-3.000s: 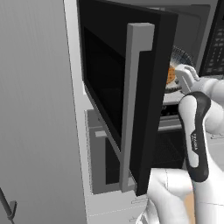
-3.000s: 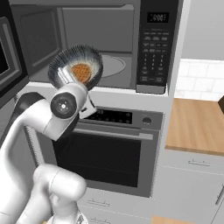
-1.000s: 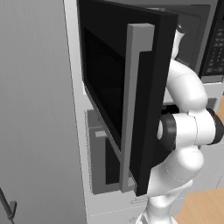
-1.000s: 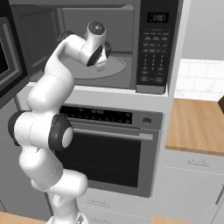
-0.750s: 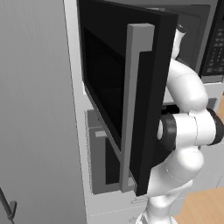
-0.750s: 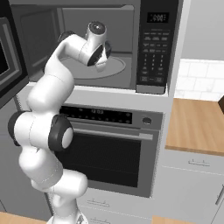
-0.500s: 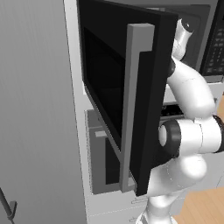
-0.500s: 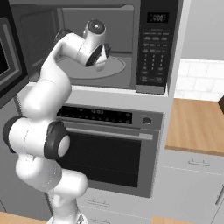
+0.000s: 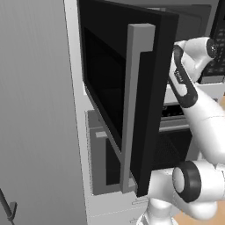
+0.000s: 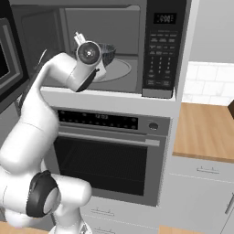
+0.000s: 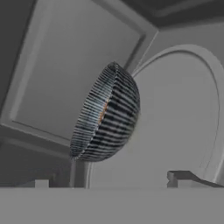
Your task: Open the microwave, place the bowl with waffle inside the microwave, then close the microwave door and turn it on.
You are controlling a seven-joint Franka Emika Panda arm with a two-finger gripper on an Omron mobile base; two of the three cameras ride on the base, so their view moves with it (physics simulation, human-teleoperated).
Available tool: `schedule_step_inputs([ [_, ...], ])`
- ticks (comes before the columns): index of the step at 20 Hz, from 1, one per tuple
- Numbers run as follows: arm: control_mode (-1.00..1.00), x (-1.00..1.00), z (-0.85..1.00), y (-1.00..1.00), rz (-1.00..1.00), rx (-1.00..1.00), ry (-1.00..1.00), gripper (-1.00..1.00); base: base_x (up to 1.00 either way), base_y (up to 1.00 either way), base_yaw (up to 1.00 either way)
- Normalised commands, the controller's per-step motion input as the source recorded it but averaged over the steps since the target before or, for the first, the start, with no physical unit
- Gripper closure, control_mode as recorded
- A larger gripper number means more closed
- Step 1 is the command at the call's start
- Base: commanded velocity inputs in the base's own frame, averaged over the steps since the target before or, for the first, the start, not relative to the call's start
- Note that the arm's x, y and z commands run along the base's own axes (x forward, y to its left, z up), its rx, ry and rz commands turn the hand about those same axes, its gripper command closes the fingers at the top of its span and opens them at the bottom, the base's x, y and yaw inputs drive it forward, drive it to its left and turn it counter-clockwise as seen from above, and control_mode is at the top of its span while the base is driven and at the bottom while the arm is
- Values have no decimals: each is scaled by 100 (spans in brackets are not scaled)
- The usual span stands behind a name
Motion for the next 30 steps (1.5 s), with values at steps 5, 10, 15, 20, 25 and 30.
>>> schedule_step_inputs([
  [5, -100, -100, 27, -1, 5, -13, 7, 100, 0, 0, 0],
  [10, -100, -100, 0, 0, 12, -14, 27, 100, 0, 0, 0],
  [15, -100, -42, -72, 17, 11, -8, 30, 100, 0, 0, 0],
  [20, -100, -86, -60, 17, 16, -9, 2, 100, 0, 0, 0],
  [25, -100, -100, -4, 16, 7, -9, 0, 100, 0, 0, 0],
  [30, -100, -100, 0, 12, 0, -4, -7, 100, 0, 0, 0],
])
